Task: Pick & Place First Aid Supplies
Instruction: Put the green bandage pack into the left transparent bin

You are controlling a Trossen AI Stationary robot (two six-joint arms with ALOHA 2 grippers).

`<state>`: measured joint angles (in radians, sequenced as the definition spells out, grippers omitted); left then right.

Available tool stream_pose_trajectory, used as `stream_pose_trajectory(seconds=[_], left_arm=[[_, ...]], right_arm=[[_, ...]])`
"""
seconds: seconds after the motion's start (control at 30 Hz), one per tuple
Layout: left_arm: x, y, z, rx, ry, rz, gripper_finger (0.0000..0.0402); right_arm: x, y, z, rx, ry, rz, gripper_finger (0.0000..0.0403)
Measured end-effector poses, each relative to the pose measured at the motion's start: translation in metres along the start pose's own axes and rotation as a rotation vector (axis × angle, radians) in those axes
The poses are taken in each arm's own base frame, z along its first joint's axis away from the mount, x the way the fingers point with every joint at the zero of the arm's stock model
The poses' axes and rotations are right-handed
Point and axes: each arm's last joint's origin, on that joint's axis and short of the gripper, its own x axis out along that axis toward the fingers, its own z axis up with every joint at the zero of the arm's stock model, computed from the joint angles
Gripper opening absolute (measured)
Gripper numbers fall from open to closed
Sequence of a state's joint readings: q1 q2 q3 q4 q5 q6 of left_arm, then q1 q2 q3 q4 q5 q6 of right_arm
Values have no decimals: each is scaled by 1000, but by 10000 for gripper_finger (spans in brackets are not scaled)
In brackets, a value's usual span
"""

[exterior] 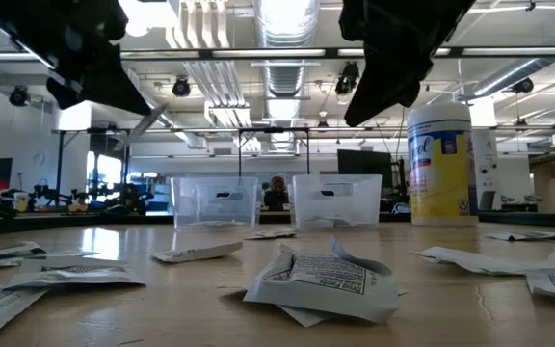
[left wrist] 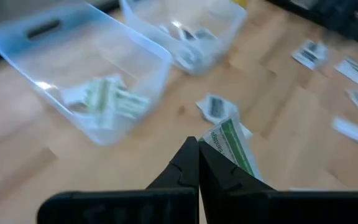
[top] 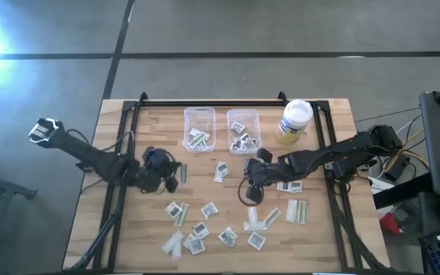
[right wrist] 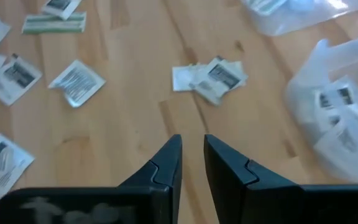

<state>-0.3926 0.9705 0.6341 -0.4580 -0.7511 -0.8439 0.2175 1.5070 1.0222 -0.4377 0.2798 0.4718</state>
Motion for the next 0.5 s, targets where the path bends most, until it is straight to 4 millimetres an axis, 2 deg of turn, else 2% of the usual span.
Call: stream_pose_trajectory(seconds=[0.5], left_arm=[[26,22,52,17,-245,117,0]], right_arm=[[-2,21,-23,29,15,30,65]])
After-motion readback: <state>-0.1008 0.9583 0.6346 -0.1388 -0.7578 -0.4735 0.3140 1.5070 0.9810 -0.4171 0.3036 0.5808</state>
